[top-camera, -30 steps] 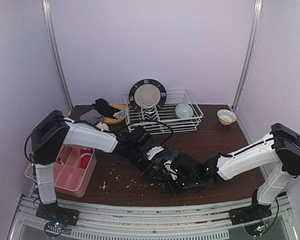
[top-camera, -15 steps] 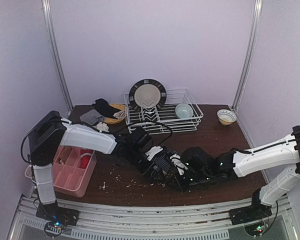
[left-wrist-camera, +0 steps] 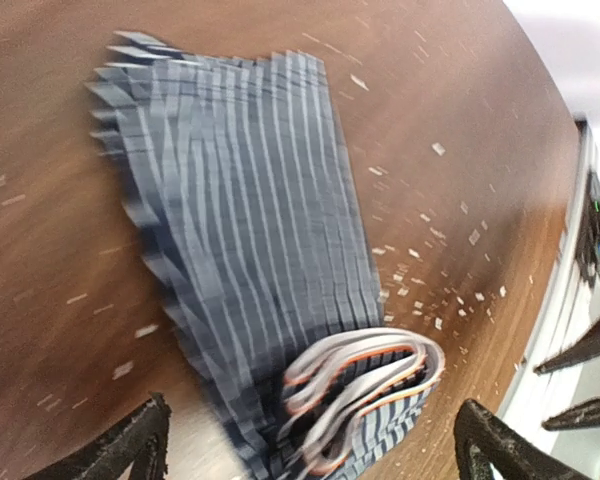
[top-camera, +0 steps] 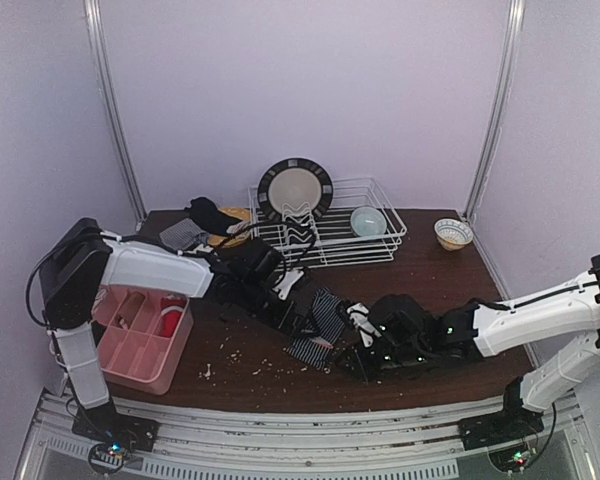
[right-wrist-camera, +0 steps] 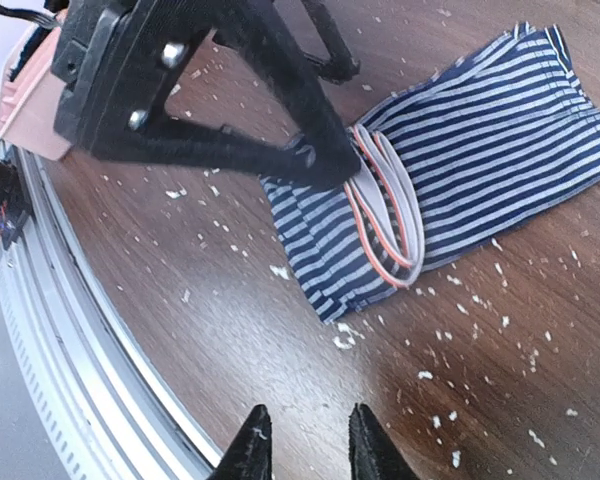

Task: Roll the underwear
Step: Pick up the underwear from the center of the board.

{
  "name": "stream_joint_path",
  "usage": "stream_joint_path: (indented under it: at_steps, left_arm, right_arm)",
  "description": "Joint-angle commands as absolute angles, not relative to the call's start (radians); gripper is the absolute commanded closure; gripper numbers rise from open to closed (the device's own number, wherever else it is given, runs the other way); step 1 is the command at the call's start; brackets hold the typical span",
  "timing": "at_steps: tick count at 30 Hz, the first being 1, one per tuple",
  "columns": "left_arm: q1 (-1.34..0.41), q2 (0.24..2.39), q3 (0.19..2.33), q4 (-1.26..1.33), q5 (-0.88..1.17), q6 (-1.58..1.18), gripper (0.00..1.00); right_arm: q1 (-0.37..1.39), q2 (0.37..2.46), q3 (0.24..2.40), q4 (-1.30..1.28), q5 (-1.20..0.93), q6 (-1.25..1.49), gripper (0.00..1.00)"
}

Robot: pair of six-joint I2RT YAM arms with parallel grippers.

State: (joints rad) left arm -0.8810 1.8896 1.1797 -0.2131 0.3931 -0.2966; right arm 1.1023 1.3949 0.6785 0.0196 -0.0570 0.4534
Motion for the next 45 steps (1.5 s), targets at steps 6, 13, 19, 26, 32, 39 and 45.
stream_joint_path:
  at_steps: [6,13,19,26,32,39,45]
  left_arm:
    - [-0.862,1.537,1.024,-0.245,0.003,-0.448,0.02]
    - [-0.861,1.238,0.843,-0.243,-0.172,-0.469,0.02]
    - [-0.861,1.112,0.769,-0.239,-0.174,-0.463,0.02]
    - [-0.862,1.047,0.730,-0.267,-0.154,-0.465,0.02]
    - [-0.862,1.010,0.691,-0.244,-0.152,-0.468,0.02]
    - [-0.862,1.010,0.680,-0.227,-0.124,-0.468,0.02]
    - [-0.862,1.031,0.668,-0.193,-0.079,-0.449,0.02]
  right_arm:
    - [1.106,1.585,0.897,-0.106,-0.093,0.300,0.71]
    - [1.117,1.751,1.081,-0.313,-0.071,0.168,0.55]
    - [1.118,1.845,1.184,-0.363,-0.056,0.137,0.50]
    - [1.112,1.916,1.243,-0.404,-0.004,0.128,0.46]
    - [1.106,1.982,1.314,-0.484,0.056,0.104,0.42]
    - [1.079,2.067,1.350,-0.559,0.081,0.123,0.52]
    - [1.070,2.095,1.345,-0.605,0.091,0.137,0.91]
